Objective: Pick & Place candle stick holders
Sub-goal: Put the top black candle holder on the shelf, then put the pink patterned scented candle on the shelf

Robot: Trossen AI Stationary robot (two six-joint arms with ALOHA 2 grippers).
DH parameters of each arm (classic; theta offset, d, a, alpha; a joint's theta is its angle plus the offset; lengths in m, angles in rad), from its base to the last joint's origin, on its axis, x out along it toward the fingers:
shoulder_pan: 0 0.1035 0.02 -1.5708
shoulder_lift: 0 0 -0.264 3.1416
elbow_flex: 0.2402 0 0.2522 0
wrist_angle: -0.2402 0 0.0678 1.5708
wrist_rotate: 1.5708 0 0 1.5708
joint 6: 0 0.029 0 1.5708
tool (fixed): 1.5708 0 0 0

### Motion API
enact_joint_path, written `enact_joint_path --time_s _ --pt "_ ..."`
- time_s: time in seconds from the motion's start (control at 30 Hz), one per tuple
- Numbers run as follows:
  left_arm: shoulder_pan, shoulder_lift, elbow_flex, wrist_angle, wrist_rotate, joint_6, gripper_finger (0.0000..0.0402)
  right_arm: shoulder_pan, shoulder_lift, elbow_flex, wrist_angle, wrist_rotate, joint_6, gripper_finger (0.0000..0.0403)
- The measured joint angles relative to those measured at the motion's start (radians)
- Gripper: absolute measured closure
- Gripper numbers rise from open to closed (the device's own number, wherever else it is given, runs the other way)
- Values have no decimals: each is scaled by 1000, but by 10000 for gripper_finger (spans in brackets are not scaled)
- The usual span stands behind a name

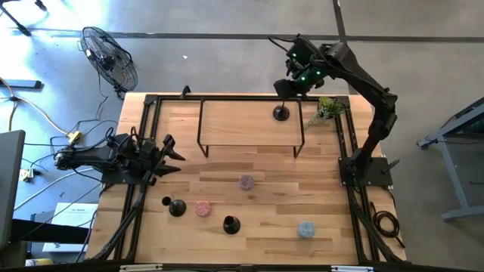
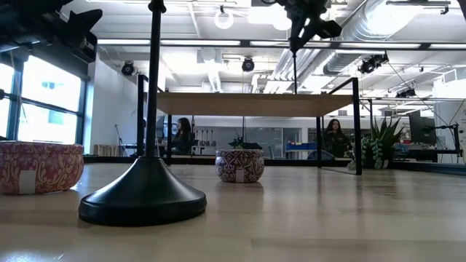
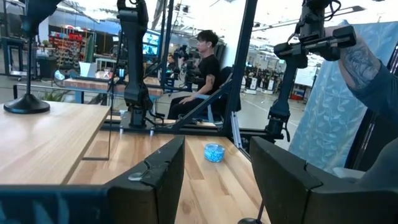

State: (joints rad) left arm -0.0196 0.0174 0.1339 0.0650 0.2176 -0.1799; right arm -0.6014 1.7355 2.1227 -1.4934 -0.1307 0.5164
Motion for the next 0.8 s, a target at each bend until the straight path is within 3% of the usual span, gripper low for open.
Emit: enact_joint_path --time_s 0.4,0.57,0.8 --pt "0 0 0 -8 -1 0 222 -1 -2 1 -2 -5 8 298" --pt "0 0 0 -8 -4 0 222 -17 -20 1 4 -63 33 299" --pt "0 0 0 -8 -4 0 222 -32 -58 2 13 -33 55 299"
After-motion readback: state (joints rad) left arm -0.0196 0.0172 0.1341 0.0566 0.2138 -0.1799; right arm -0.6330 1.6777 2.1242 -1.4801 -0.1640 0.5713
